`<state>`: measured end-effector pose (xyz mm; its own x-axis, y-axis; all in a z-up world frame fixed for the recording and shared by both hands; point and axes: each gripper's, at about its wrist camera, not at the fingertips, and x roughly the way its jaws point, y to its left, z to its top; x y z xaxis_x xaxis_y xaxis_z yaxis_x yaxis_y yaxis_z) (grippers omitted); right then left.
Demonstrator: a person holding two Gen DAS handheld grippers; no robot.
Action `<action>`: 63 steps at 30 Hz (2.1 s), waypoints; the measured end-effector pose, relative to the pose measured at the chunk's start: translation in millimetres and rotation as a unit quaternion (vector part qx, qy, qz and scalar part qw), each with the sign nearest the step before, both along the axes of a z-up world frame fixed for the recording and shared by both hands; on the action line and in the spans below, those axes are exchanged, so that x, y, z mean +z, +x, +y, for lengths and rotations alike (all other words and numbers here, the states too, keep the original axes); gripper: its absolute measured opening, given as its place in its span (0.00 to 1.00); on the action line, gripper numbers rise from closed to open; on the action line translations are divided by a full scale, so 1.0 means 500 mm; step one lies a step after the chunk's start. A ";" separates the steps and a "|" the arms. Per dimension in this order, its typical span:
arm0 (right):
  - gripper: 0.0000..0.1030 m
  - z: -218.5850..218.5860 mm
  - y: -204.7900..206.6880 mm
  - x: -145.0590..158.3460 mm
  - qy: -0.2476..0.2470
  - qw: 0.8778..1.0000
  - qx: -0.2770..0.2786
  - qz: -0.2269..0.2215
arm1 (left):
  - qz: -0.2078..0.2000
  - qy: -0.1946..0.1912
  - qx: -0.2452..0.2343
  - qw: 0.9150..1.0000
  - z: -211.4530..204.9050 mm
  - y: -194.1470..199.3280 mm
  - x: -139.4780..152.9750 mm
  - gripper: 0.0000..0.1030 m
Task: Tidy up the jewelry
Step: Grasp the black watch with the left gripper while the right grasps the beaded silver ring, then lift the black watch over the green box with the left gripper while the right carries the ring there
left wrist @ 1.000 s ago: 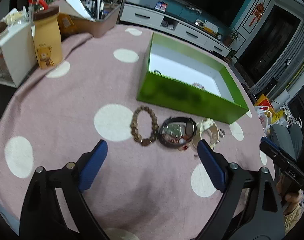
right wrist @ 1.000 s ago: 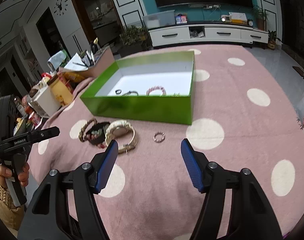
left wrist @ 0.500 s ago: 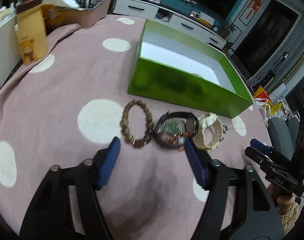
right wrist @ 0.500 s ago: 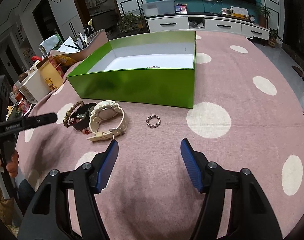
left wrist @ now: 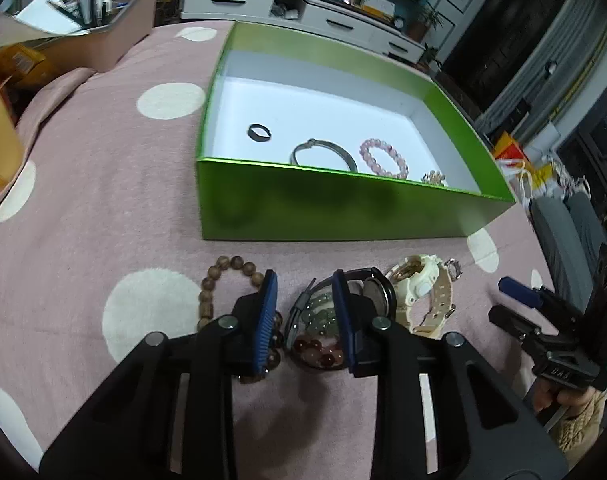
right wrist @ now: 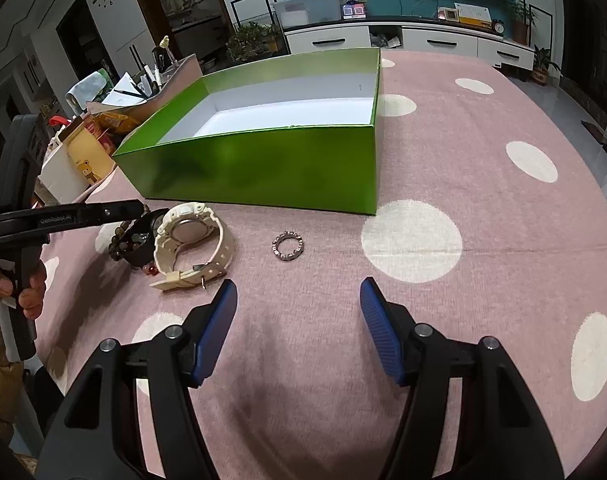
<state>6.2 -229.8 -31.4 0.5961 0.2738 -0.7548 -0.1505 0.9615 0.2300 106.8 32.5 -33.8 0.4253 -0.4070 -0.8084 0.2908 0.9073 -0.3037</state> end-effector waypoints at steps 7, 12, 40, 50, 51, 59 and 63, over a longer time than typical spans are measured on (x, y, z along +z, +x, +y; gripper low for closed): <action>0.63 0.001 0.013 -0.009 0.000 1.000 0.001 0.004 | 0.010 0.024 -0.031 0.999 -0.021 0.012 -0.022 0.23; 0.63 0.002 0.019 -0.014 0.001 1.000 0.001 0.006 | 0.016 0.031 -0.050 0.998 -0.028 0.010 -0.034 0.19; 0.25 0.078 0.079 -0.039 -0.101 0.993 0.053 -0.019 | -0.038 -0.048 0.008 0.998 0.021 -0.048 0.063 0.08; 0.20 0.075 0.062 -0.031 -0.095 0.994 0.055 -0.026 | -0.037 -0.043 0.028 0.998 0.033 -0.069 0.068 0.08; 0.20 0.074 0.059 -0.028 -0.093 0.994 0.054 -0.028 | -0.037 -0.041 0.031 0.998 0.032 -0.071 0.068 0.08; 0.20 0.063 0.026 0.020 -0.082 0.994 0.047 -0.054 | -0.046 -0.025 0.049 0.997 0.038 -0.091 0.085 0.08; 0.20 0.055 0.009 0.050 -0.075 0.994 0.043 -0.071 | -0.055 -0.017 0.052 0.997 0.038 -0.104 0.098 0.08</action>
